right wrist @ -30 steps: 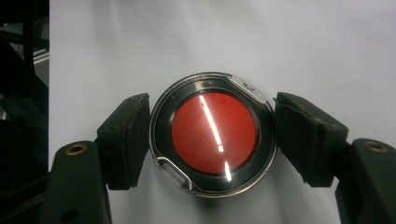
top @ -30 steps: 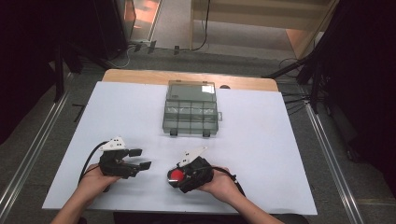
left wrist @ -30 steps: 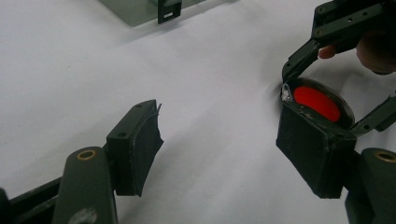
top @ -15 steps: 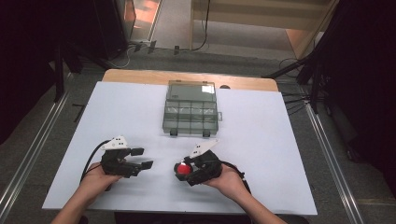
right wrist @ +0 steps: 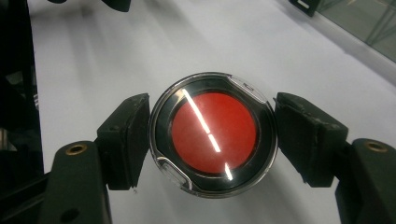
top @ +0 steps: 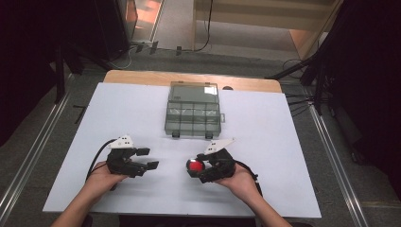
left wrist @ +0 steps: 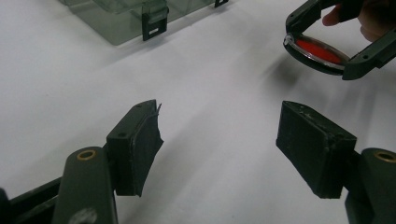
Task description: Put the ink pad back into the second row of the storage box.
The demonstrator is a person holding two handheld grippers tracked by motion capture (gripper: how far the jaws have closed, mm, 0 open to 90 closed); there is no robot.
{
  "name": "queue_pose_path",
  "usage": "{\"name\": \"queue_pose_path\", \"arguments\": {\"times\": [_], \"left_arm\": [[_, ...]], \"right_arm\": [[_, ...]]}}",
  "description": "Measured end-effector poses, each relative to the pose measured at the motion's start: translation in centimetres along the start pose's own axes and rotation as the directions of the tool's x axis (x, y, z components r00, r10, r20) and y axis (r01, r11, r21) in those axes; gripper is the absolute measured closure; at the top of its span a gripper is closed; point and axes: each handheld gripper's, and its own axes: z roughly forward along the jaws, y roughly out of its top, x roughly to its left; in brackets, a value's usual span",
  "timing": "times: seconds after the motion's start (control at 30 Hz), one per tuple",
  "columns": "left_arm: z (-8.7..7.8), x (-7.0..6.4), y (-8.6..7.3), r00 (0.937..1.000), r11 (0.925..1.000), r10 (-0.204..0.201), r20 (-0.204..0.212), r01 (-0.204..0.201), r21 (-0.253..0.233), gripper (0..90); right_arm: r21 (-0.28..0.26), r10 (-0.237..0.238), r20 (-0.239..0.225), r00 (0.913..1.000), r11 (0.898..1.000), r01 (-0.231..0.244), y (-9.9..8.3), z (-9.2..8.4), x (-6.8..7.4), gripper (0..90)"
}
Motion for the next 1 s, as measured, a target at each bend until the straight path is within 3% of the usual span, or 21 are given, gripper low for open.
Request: {"name": "queue_pose_path", "arguments": {"times": [0.37, 1.0], "left_arm": [[0.7, 0.0, 0.5, 0.9999, 0.9999, 0.011, 0.011, -0.011, 0.008, 29.9], [0.8, 0.1, 0.8, 0.9999, 0.9999, 0.003, 0.014, -0.003, -0.014, 29.9]], "right_arm": [[-0.017, 0.057, 0.031, 0.9979, 0.998, -0.056, -0.7, -1.4, -1.1, 30.9], [-0.04, 0.094, 0.071, 0.993, 0.995, -0.092, -0.6, -3.1, -2.6, 30.9]]}}
